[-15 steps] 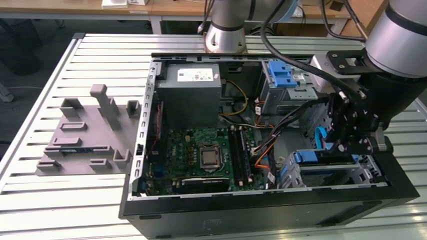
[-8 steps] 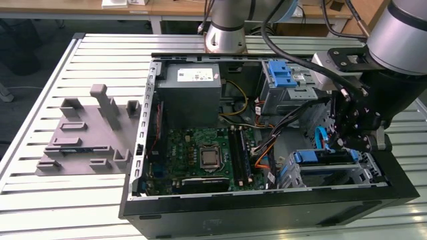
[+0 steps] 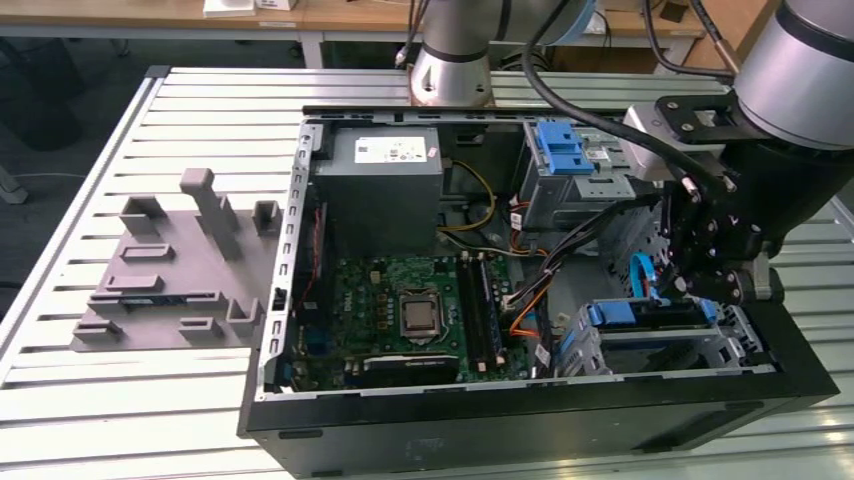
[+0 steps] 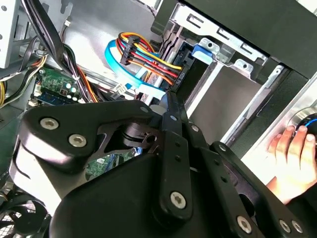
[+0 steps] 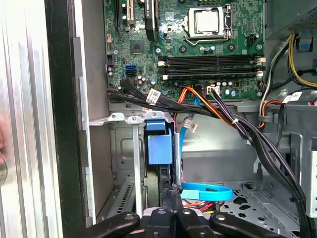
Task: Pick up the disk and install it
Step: 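Insert the second disk wire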
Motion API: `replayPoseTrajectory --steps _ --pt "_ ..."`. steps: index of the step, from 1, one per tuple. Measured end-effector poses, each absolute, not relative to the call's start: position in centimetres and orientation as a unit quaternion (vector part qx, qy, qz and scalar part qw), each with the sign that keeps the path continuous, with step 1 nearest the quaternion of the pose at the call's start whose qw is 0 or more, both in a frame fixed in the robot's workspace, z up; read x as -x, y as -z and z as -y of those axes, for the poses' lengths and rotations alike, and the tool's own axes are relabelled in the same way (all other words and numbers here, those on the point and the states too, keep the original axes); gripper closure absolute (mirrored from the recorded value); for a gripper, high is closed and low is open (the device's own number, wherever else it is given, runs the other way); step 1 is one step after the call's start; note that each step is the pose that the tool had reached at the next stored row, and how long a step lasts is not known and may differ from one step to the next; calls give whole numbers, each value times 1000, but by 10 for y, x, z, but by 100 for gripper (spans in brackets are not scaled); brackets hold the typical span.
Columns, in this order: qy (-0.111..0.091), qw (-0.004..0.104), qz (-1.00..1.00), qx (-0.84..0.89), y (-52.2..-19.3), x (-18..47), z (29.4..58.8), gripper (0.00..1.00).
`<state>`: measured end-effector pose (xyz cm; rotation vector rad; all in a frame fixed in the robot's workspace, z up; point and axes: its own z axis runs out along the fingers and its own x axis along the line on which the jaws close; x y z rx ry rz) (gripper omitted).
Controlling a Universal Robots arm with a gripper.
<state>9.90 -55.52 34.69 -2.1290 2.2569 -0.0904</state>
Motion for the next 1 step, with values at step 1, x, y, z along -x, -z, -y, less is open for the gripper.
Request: replayPoseTrajectory --steps 1 --pt "29 19 -727 686 -347 -99 555 89"
